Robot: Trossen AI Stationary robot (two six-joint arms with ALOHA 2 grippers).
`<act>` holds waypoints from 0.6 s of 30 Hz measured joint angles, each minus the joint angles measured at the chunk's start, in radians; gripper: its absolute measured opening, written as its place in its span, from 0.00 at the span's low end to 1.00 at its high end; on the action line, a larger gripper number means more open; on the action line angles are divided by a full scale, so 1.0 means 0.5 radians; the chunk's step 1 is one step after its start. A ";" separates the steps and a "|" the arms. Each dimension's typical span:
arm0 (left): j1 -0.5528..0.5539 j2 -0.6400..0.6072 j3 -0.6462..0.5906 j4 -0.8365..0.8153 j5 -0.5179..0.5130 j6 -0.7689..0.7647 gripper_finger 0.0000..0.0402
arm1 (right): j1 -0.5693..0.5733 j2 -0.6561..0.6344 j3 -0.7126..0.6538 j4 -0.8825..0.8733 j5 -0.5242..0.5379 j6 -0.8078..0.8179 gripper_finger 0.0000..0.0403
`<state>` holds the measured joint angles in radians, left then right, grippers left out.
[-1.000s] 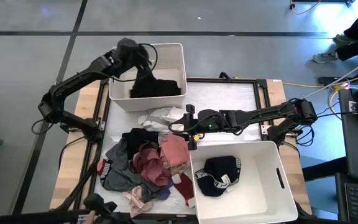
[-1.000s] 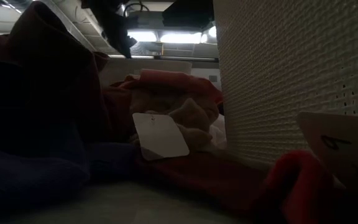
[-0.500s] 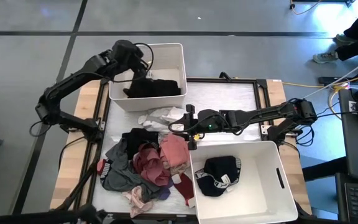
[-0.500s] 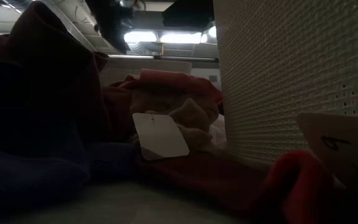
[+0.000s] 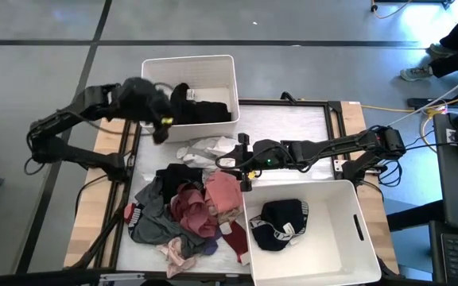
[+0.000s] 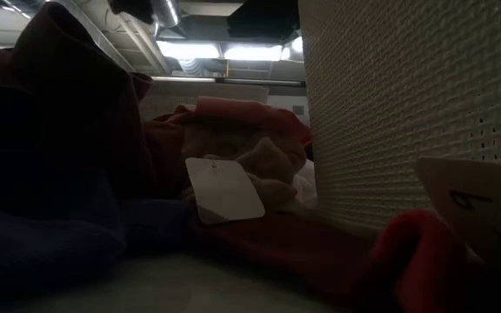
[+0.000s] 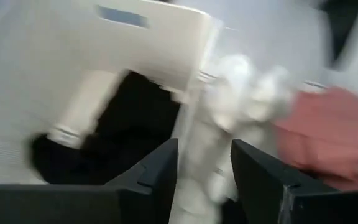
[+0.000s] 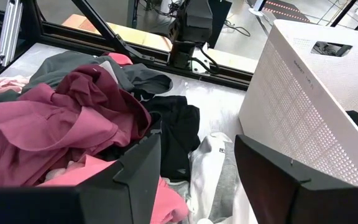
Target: Sort clothes
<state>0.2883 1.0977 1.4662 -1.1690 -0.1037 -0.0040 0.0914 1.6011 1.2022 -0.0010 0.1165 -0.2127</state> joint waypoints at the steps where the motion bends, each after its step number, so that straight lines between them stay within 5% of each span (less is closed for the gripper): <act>1: -0.067 -0.008 0.000 -0.048 0.000 -0.068 0.35 | 0.000 0.000 0.000 0.000 0.000 0.000 0.51; 18: -1.138 -0.036 -0.476 -0.314 -0.002 -1.182 0.33 | 0.000 0.000 -0.001 -0.001 0.000 -0.001 0.51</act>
<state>-0.2809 1.0798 1.2284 -1.3259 -0.1046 -0.5949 0.0914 1.6012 1.2018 -0.0013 0.1165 -0.2130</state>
